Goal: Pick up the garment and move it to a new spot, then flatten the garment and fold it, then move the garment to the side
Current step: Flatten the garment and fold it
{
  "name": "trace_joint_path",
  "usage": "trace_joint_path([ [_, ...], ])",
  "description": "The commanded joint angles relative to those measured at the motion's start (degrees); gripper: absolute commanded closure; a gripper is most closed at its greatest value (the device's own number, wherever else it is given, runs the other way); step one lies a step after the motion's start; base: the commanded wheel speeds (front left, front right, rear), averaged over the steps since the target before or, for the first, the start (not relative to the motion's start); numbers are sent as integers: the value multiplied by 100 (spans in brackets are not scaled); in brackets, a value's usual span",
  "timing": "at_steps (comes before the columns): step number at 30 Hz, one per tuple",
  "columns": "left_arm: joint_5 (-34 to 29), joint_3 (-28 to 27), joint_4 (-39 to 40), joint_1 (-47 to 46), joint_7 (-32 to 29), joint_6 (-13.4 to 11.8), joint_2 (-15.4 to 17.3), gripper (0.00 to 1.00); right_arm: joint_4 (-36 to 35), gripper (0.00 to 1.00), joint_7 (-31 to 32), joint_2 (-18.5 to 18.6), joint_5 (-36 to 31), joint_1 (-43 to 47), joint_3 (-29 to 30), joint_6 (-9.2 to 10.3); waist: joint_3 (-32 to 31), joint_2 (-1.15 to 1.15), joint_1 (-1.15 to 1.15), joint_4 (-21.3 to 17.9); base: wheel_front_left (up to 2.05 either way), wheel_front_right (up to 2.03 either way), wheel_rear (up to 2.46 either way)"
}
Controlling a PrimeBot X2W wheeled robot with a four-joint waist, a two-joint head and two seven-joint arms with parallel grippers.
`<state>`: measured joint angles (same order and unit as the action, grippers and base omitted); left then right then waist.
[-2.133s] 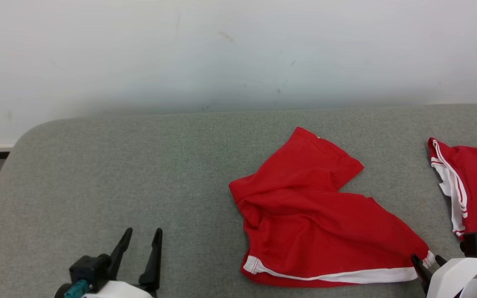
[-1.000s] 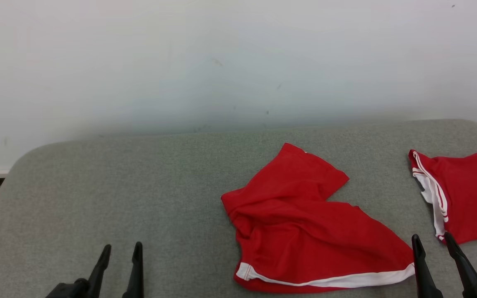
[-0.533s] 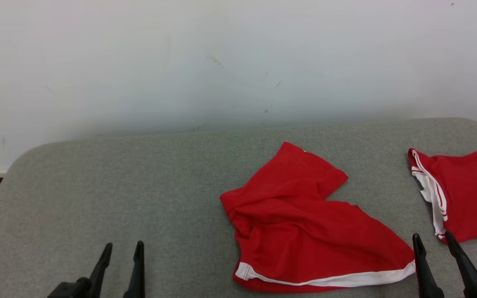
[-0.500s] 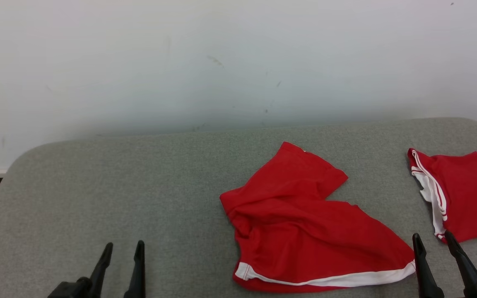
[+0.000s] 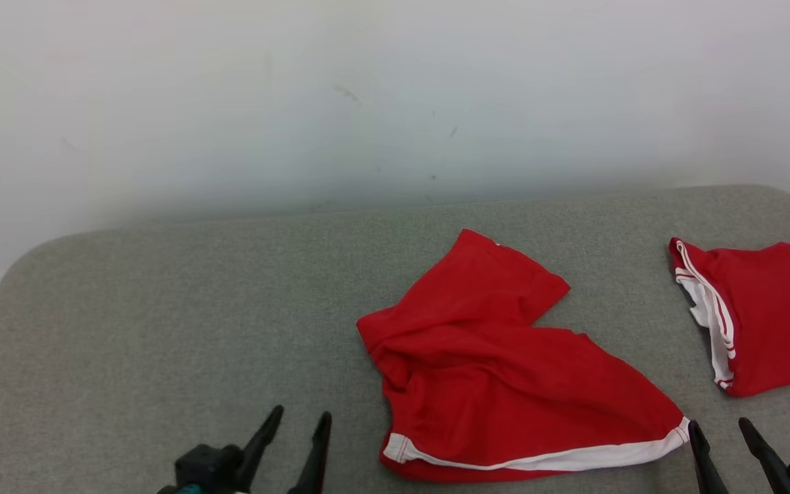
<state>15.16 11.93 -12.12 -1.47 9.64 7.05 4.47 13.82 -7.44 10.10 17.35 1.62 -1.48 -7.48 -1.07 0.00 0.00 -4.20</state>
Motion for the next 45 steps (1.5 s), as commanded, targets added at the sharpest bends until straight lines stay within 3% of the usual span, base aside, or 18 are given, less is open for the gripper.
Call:
trace_joint_path([
  [1,13,46,18,-33,-42,15,41,0,38,0,19,43,45,-64,2,1,18,0,0,-16,0,0,0],
  [10,676,1379,216,-405,-1252,40,567,0,869,0,590,37,255,-696,-116,1,348,0,0,-169,0,0,0],
  [18,1100,2075,-24,-964,-1713,40,958,0,1686,0,901,99,624,-1428,-586,1,674,0,0,-216,0,0,0],
  [24,1333,2316,-150,-1200,-1664,40,1075,1,2098,0,906,156,898,-1721,-923,1,775,0,0,-180,0,0,0],
  [25,1355,2348,-162,-1222,-1654,40,1096,15,2164,0,894,166,936,-1747,-958,1,778,0,0,-171,0,0,0],
  [27,1447,2446,-174,-1245,-1644,40,1112,19,2275,0,861,192,993,-1803,-1026,1,775,0,0,-155,0,0,0],
  [28,1486,2514,-173,-1253,-1653,40,1125,27,2329,0,836,202,1027,-1823,-1057,1,770,0,0,-150,0,0,0],
  [30,1593,2616,-169,-1286,-1645,40,1174,51,2429,1,800,208,1107,-1850,-1145,1,764,0,0,-138,0,0,0],
  [31,1636,2655,-171,-1308,-1627,41,1194,60,2467,31,778,208,1150,-1870,-1197,1,762,0,0,-133,0,0,0],
  [32,1669,2695,-173,-1326,-1611,41,1205,71,2492,51,764,214,1199,-1895,-1257,1,761,0,0,-128,0,0,0],
  [33,1683,2739,-169,-1350,-1602,41,1218,85,2509,57,714,220,1258,-1923,-1304,1,763,0,0,-124,0,0,0],
  [34,1695,2766,-174,-1371,-1570,41,1227,100,2526,76,689,226,1295,-1943,-1358,1,761,0,0,-120,0,0,0],
  [35,1717,2794,-189,-1384,-1558,41,1239,100,2538,100,660,235,1332,-1952,-1415,1,759,0,0,-117,0,0,0],
  [45,1769,2699,-230,-1498,-1126,2,1307,100,2400,100,214,385,1802,-2099,-1678,1,644,0,0,-113,0,0,0],
])
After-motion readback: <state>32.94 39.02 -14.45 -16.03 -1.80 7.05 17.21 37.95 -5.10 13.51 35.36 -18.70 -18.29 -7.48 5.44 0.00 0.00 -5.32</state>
